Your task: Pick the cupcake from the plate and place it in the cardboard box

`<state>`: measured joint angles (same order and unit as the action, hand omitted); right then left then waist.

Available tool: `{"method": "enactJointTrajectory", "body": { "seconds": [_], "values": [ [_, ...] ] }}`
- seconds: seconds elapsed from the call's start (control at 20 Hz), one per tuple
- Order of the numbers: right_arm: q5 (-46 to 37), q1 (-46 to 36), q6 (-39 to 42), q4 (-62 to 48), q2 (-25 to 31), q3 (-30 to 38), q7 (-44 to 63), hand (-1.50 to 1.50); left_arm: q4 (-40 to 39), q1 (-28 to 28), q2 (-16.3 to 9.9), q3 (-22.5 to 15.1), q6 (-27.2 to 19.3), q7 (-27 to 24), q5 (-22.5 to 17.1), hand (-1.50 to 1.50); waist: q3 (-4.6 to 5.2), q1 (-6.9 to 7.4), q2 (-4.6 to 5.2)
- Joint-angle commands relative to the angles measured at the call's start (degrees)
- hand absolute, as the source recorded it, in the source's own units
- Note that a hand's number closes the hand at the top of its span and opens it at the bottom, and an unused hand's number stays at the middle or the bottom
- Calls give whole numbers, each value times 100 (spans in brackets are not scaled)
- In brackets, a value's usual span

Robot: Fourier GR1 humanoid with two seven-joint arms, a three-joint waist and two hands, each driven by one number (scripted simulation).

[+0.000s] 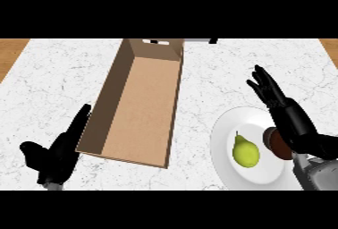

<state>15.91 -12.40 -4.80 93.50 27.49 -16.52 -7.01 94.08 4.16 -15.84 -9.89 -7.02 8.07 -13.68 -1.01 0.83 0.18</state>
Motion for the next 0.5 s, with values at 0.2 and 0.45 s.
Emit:
{"method": "enactJointTrajectory", "body": {
  "seconds": [0.2,0.45],
  "values": [
    [1026,707,1580,-133,485,908,-1746,-150,-495,-302,-1331,1031,-680,-39,1232,0,57,-231,-2],
    [-1938,948,542,-526,1557,713,-2983,-150,-838,-289,-1468,1099,-732,-58,1378,0,64,-309,47]
  ]
}}
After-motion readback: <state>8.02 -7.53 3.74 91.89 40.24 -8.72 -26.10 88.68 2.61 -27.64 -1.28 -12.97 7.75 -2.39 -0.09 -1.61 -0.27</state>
